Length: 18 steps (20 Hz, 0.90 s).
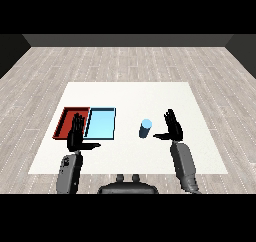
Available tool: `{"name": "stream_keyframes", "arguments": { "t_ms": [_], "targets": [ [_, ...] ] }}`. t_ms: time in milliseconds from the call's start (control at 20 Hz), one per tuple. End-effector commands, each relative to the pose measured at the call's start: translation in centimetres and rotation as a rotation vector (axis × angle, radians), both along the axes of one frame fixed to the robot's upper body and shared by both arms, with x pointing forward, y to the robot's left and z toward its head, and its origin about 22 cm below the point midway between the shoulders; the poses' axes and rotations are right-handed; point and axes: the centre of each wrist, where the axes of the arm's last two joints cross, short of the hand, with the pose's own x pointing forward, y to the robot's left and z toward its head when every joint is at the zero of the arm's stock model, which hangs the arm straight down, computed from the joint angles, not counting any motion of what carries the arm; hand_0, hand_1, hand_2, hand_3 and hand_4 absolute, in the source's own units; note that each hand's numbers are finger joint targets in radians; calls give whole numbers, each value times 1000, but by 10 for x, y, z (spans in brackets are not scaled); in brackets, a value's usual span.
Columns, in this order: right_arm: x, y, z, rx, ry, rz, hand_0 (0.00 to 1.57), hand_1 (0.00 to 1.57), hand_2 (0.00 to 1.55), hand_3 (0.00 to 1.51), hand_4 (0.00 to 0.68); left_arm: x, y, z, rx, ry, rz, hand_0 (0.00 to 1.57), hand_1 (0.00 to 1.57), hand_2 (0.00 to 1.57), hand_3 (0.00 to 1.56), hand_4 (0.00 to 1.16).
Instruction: Pick the blue can and put it in the blue box
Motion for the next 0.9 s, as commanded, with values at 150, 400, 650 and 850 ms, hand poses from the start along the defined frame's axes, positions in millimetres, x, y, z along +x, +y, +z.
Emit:
{"name": "stream_keyframes", "arguments": {
  "t_ms": [150, 400, 650, 850],
  "targets": [
    [15, 15, -14, 13, 69, -18, 0, 0, 0, 0, 0, -6, 9, -10, -25, -31, -9, 0, 0, 0, 0, 0],
    [10, 41, -32, 18, 62, 20, 0, 0, 0, 0, 0, 7, 10, 0, -23, -22, 3, 0, 0, 0, 0, 0],
    [15, 25, -27, 38, 79, 29, 0, 0, 0, 0, 0, -11, 1, 1, -20, -21, -8, 0, 0, 0, 0, 0],
    [6, 51, -55, 24, 108, 36, 0, 0, 0, 0, 0, -13, 16, 15, -9, -13, 24, 0, 0, 0, 0, 0]
  ]
}}
